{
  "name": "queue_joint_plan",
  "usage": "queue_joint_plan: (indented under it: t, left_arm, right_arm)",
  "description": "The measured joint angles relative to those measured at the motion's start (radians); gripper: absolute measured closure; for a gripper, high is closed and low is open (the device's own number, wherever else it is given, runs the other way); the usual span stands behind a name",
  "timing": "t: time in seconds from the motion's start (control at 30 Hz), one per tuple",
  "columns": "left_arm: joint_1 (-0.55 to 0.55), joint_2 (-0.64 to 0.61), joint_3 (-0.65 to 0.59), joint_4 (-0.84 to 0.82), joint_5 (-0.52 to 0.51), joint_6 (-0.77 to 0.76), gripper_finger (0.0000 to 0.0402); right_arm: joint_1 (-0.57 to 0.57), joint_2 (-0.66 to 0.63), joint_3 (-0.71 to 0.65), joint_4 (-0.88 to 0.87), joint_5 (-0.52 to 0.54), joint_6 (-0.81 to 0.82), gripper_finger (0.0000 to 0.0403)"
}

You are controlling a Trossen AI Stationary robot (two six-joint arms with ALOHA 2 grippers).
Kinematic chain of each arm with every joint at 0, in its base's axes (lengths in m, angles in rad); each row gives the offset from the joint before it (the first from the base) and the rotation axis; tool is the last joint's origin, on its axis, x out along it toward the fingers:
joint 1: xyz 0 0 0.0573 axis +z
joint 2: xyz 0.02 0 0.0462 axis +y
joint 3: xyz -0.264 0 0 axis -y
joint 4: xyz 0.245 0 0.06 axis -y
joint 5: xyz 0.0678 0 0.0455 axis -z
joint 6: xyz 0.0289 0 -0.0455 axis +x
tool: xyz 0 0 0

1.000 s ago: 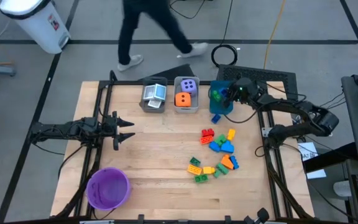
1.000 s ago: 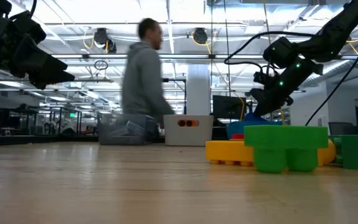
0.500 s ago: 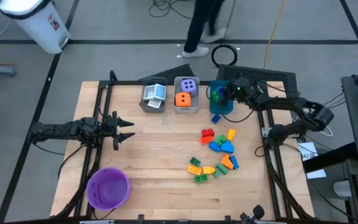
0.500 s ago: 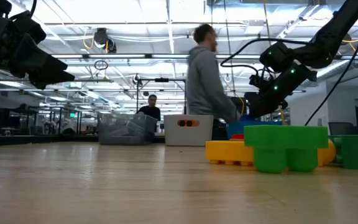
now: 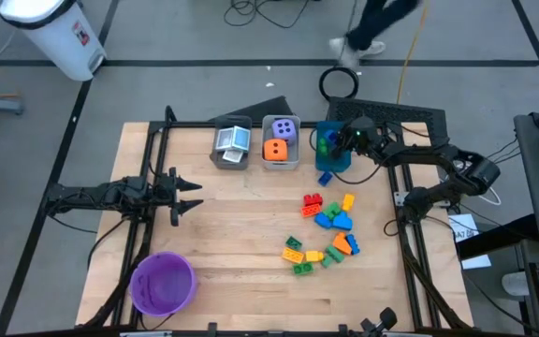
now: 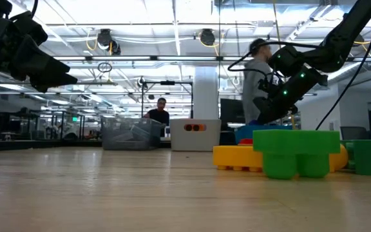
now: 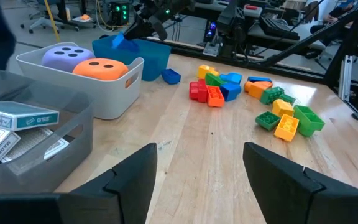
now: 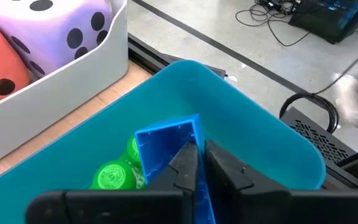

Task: Pick & Place Toys
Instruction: Put the blue game piece into the blue bin, then put the yellow game piece into the blue bin

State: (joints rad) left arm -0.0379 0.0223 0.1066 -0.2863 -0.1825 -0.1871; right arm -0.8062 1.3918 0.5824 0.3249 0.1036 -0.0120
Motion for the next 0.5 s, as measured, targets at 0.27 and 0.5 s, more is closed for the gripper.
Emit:
queue_joint_plan:
  t: [0.27,0.5]
  left_arm:
    - [0.000,0.000,0.000,0.000,0.000,0.000,0.0156]
    - [0.000,0.000,0.000,0.000,0.000,0.000,0.0156]
  right_arm:
    - [0.000,0.000,0.000,-0.002,0.000,-0.012,0.0333]
    - [0.006,-0.012,0.000,-0.004,0.000,-0.023,0.0278]
